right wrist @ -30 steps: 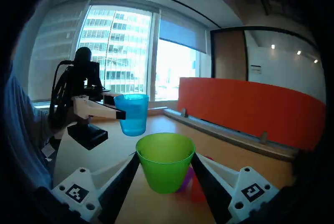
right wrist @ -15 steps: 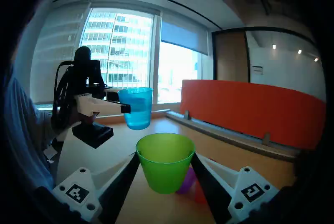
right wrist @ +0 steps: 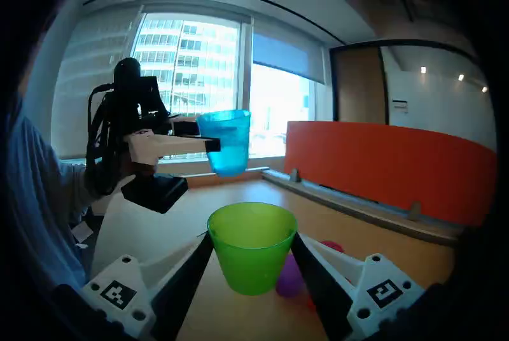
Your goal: Pour water
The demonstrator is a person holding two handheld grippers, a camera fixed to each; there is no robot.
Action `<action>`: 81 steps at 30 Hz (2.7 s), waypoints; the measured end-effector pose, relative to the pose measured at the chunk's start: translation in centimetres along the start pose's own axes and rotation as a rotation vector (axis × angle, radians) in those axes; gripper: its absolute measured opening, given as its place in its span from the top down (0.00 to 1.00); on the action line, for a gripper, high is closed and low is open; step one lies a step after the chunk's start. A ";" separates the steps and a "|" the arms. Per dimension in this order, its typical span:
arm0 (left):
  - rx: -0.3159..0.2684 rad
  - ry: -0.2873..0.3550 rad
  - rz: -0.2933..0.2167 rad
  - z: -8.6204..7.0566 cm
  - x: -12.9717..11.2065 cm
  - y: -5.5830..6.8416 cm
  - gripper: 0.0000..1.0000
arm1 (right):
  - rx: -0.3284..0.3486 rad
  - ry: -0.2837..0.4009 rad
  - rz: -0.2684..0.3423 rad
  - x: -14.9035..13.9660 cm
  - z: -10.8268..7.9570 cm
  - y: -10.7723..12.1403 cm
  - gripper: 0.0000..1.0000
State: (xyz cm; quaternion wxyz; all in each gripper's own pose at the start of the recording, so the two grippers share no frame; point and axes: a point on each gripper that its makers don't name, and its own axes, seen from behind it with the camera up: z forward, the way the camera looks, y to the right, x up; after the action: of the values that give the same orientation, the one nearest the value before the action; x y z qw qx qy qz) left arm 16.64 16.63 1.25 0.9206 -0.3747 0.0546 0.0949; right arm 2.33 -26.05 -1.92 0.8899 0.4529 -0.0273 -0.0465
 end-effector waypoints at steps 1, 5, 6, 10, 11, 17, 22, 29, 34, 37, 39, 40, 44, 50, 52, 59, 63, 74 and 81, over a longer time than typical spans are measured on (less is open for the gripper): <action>0.002 0.003 0.014 0.0 0.2 0.0 0.18 | 0.003 -0.001 0.000 0.0 0.1 -0.1 0.10; 0.015 0.015 0.074 0.0 1.0 0.0 0.18 | 0.014 -0.003 -0.001 -0.2 0.3 -0.6 0.10; 0.019 0.018 0.090 0.0 1.2 0.0 0.18 | 0.016 -0.003 -0.002 -0.2 0.3 -0.7 0.10; 0.038 0.030 0.158 0.1 2.0 -0.1 0.17 | 0.025 -0.002 -0.003 -0.3 0.5 -1.1 0.10; 0.043 0.031 0.177 0.1 2.2 -0.1 0.18 | 0.028 -0.002 -0.004 -0.3 0.6 -1.3 0.10; 0.057 0.032 0.266 0.5 3.2 0.0 0.18 | 0.045 -0.002 -0.010 -0.4 0.8 -2.1 0.11; 0.068 0.036 0.327 0.8 4.2 0.0 0.17 | 0.057 0.000 -0.013 -0.5 1.0 -2.8 0.11; 0.075 0.035 0.411 1.2 5.3 0.1 0.17 | 0.069 0.011 -0.011 -0.2 1.2 -3.2 0.11; 0.081 0.034 0.475 1.3 6.0 0.3 0.17 | 0.073 0.012 -0.012 -0.3 1.3 -3.4 0.11; 0.083 0.032 0.513 1.3 6.4 0.5 0.17 | 0.075 0.012 -0.014 -0.4 1.3 -3.5 0.11; 0.085 0.032 0.536 1.3 6.6 0.6 0.17 | 0.077 0.014 -0.014 -0.4 1.3 -3.5 0.11; 0.085 0.032 0.545 1.3 6.7 0.7 0.17 | 0.078 0.014 -0.014 -0.4 1.4 -3.5 0.11; 0.088 0.034 0.585 1.4 7.1 0.9 0.17 | 0.080 0.016 -0.014 -0.4 1.4 -3.6 0.11; 0.096 0.037 0.644 1.7 7.7 1.0 0.17 | 0.084 0.019 -0.015 -0.3 1.5 -3.6 0.11; 0.099 0.041 0.662 1.7 8.0 1.0 0.17 | 0.085 0.020 -0.015 -0.3 1.5 -3.6 0.11; 0.109 0.047 0.723 2.0 8.5 1.1 0.17 | 0.088 0.022 -0.017 -0.2 1.5 -3.7 0.11; 0.114 0.046 0.752 2.0 8.5 1.1 0.17 | 0.087 0.021 -0.019 -0.2 1.4 -3.8 0.11; 0.126 0.040 0.832 2.0 8.5 1.1 0.17 | 0.081 0.022 -0.025 0.1 1.3 -3.6 0.11; 0.135 0.039 0.860 2.2 8.7 0.9 0.17 | 0.078 0.020 -0.032 0.2 1.3 -3.4 0.11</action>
State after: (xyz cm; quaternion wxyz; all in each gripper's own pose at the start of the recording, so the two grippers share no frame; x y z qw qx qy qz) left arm 24.97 19.94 0.74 0.8184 -0.2586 0.2292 0.4591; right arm 2.17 -29.12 -3.89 0.8710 0.4880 -0.0130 -0.0553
